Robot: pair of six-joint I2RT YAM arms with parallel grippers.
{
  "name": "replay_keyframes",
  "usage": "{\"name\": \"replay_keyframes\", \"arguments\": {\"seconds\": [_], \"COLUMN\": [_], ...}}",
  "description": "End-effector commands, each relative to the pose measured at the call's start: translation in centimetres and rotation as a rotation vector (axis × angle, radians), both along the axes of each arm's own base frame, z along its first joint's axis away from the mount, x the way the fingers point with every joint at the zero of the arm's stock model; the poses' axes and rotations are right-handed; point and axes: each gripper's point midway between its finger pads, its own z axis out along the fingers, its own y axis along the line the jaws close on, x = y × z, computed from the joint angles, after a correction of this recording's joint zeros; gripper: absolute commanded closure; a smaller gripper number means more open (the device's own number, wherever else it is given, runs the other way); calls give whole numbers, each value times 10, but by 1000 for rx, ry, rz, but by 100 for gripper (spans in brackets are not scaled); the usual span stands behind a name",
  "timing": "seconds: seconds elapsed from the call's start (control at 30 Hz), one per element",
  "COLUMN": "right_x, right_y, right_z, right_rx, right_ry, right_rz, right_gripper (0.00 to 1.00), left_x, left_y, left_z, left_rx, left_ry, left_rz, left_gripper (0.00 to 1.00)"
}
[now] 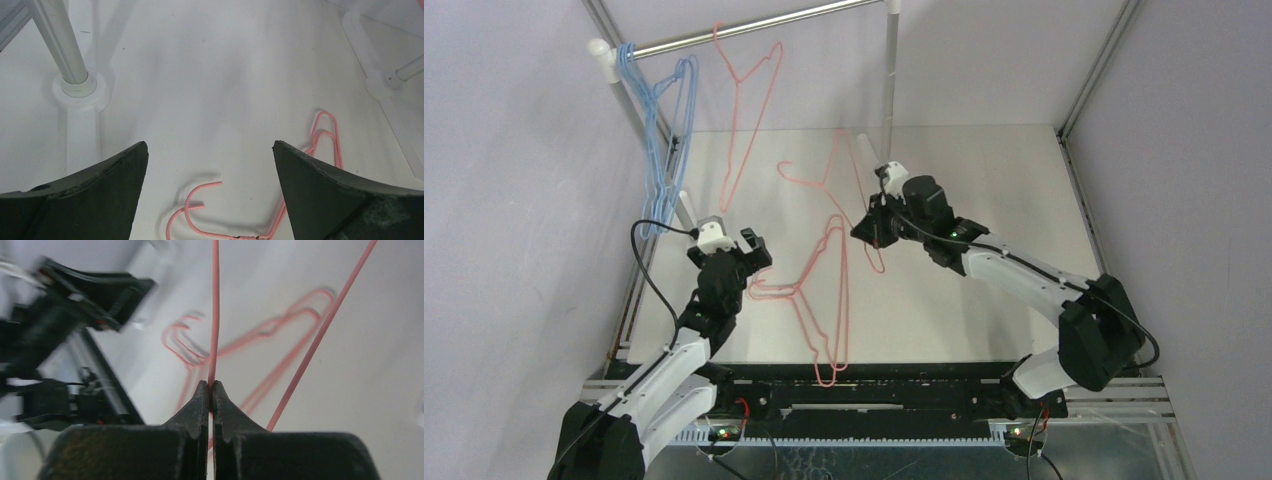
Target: Organize the hangers
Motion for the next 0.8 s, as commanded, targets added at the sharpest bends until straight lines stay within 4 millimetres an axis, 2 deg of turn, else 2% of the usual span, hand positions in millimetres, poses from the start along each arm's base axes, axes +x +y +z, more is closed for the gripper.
{"name": "replay_keyframes", "arguments": {"seconds": [0.0, 0.17, 0.33, 0.63, 0.77], "right_x": [-14, -15, -13, 17, 39], "right_y": [10, -7, -8, 9, 27], "right_z": [119, 177, 223, 279, 280], "right_rx": [335, 489, 610, 775, 806], "right_ry": [-172, -261, -336, -426, -403], "right_rz": [113, 102, 138, 148, 150], "right_gripper": [100, 100, 100, 100, 100], "left_x": [3, 3, 3, 2, 3], "left_y": [3, 2, 2, 3, 2], "left_z": [5, 5, 5, 6, 5], "left_rx": [-8, -7, -8, -7, -10], "left_ry": [-25, -23, -23, -27, -24], "left_rz": [17, 12, 10, 17, 10], "left_gripper": [0, 0, 1, 0, 1]}}
